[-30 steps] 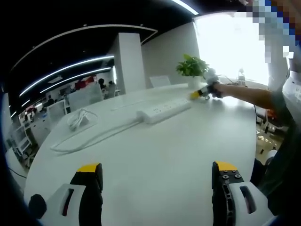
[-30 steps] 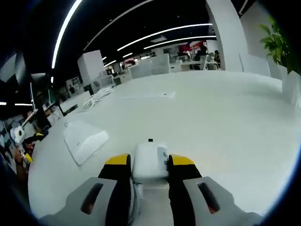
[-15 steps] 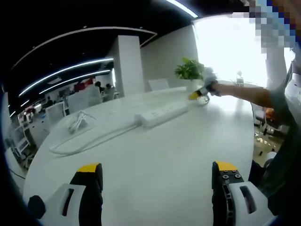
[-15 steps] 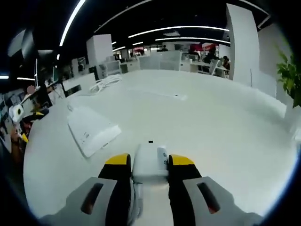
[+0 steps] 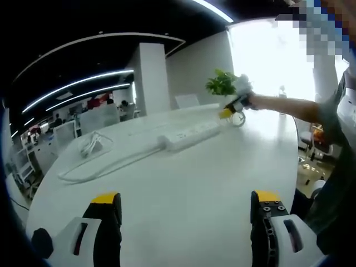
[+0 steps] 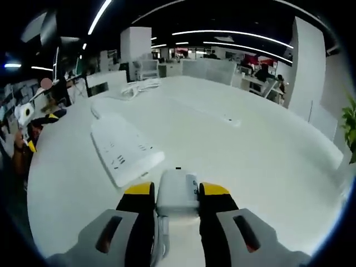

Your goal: Straighten the power strip on the desk, plug the charger into it

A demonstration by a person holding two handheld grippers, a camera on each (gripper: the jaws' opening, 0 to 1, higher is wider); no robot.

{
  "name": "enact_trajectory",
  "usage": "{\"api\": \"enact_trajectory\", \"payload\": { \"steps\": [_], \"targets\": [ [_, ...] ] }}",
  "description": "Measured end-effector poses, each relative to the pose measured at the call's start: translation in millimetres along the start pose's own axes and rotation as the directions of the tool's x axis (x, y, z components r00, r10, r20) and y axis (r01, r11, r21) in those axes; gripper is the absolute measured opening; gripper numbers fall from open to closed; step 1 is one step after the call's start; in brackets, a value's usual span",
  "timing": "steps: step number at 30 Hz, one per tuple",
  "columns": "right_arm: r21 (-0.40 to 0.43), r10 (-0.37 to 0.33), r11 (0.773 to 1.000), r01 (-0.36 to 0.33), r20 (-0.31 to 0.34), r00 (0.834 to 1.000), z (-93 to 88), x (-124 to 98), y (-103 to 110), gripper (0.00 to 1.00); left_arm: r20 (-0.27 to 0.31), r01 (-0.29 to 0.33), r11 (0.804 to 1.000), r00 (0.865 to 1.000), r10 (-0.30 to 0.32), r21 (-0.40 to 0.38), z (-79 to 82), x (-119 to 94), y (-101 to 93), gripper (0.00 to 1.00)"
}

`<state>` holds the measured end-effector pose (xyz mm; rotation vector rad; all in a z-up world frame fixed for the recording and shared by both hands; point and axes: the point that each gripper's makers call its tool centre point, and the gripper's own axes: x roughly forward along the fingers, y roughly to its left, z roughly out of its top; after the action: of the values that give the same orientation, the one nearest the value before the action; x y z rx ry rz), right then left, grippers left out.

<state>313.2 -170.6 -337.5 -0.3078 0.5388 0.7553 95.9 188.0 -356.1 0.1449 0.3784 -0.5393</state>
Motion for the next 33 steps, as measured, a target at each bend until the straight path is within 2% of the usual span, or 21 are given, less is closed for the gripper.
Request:
{"api": "enact_trajectory", "payload": {
  "steps": [9,19,33],
  "targets": [
    [-0.086,0.014,0.996,-0.015,-0.016,1.0,3.7,2.3,15.8,0.28,0.003,0.003,1.0,1.0,-0.003,0.006,3.7,2.3,-0.8,1.0],
    [-0.115,0.031,0.993,-0.034,-0.028,0.999,12.9,8.3,12.7,0.28,0.004,-0.002,1.0,1.0,0.002,0.009,4.7,1.2,2.3,1.0],
    [-0.197,0.05,0.978,-0.061,-0.063,0.997,21.9,11.4,24.6,0.28,0.011,0.005,1.0,1.0,-0.005,0.003,4.8,3.1,1.7,1.0]
  ]
}}
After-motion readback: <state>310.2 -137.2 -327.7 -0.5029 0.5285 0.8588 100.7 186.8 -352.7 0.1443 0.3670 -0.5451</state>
